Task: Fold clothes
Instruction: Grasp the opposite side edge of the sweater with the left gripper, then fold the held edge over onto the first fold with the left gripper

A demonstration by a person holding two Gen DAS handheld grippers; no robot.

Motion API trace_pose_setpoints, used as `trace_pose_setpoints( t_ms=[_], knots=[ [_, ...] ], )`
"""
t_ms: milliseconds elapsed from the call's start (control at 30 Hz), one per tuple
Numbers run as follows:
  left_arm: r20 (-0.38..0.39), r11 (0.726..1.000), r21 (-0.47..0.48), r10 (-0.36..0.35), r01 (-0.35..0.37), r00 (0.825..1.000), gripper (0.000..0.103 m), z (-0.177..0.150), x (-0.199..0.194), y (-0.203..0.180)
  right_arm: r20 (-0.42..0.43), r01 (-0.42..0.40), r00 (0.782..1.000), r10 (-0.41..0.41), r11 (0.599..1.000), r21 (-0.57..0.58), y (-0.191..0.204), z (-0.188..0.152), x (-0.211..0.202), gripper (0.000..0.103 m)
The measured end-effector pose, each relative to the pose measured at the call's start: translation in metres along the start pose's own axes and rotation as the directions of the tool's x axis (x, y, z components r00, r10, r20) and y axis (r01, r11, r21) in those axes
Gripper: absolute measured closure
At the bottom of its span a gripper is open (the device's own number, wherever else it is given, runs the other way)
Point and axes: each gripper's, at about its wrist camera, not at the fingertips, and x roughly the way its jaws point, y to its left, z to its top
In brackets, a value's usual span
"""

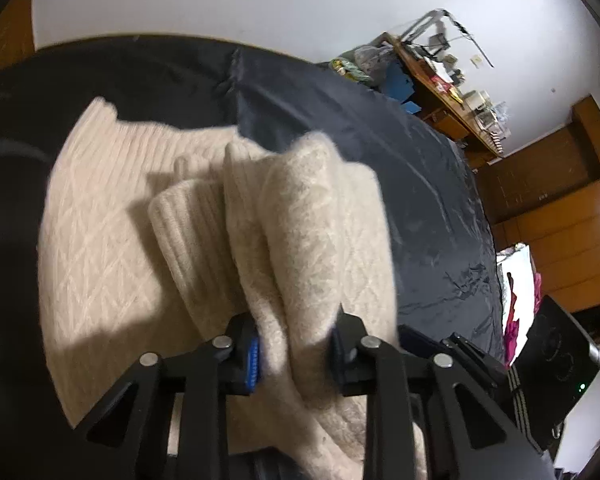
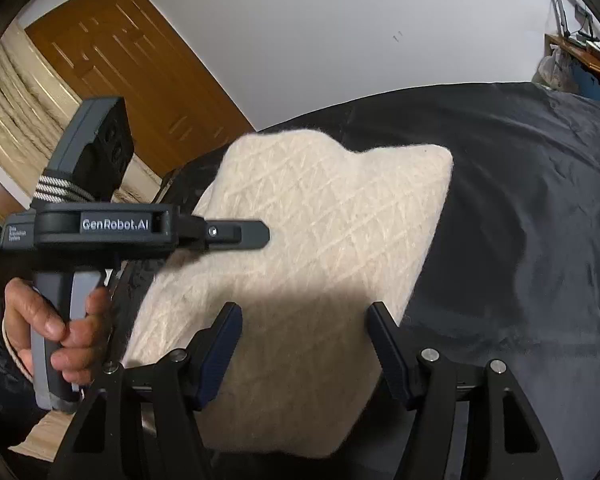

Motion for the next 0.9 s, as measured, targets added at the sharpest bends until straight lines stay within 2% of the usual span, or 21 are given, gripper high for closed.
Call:
trace_pose_setpoints(
  t_ms=[67,200,300,400,467,533,633,767,900],
  knots=[
    [0.007,1.000,0.018,0.013,-0.013,1.000,0.077,0.002,-0.003,-0.005,0.002,-0.003,1.000,0.003,1.000,0.012,-0.003,-0.004,-0.007,0.036],
    [0.100,0.989,0.146,-0.047,0.032,0.994,0.078,0.011,-0.044,-0.038,0.051,0.019,0.998,-0.023,0.997,0.069,-0.017,-0.007,-0.030,0.036],
    [0.167,0.979,0.199,-0.070,0.036,0.984,0.078,0.021,-0.084,-0.038,0.081,0.062,0.994,-0.067,0.996,0.067,-0.017,-0.006,-0.049,0.036],
    [0.201,0.982,0.187,-0.072,0.034,0.977,0.078,0.031,-0.115,-0.006,0.108,0.092,0.989,-0.097,0.994,0.053,-0.012,-0.004,-0.061,0.036],
    [0.205,0.989,0.144,-0.053,0.023,0.977,0.078,0.033,-0.126,0.033,0.122,0.099,0.987,-0.102,0.995,0.030,-0.002,0.000,-0.061,0.036],
    [0.188,0.996,0.089,-0.040,0.024,0.981,0.078,0.032,-0.126,0.077,0.135,0.106,0.985,-0.106,0.994,0.004,0.009,0.004,-0.061,0.036],
    [0.156,1.000,0.013,0.001,-0.003,0.988,0.077,0.024,-0.112,0.135,0.133,0.131,0.984,-0.117,0.986,-0.102,0.044,0.014,-0.045,0.036],
    [0.161,1.000,0.004,-0.002,0.001,0.987,0.077,0.008,-0.096,0.166,0.129,0.156,0.984,-0.125,0.951,-0.265,0.094,0.026,-0.016,0.036],
    [0.181,0.999,0.049,-0.030,0.022,0.983,0.075,0.003,-0.087,0.173,0.091,0.110,0.993,-0.080,0.912,-0.394,0.134,0.033,0.018,0.036]
  ],
)
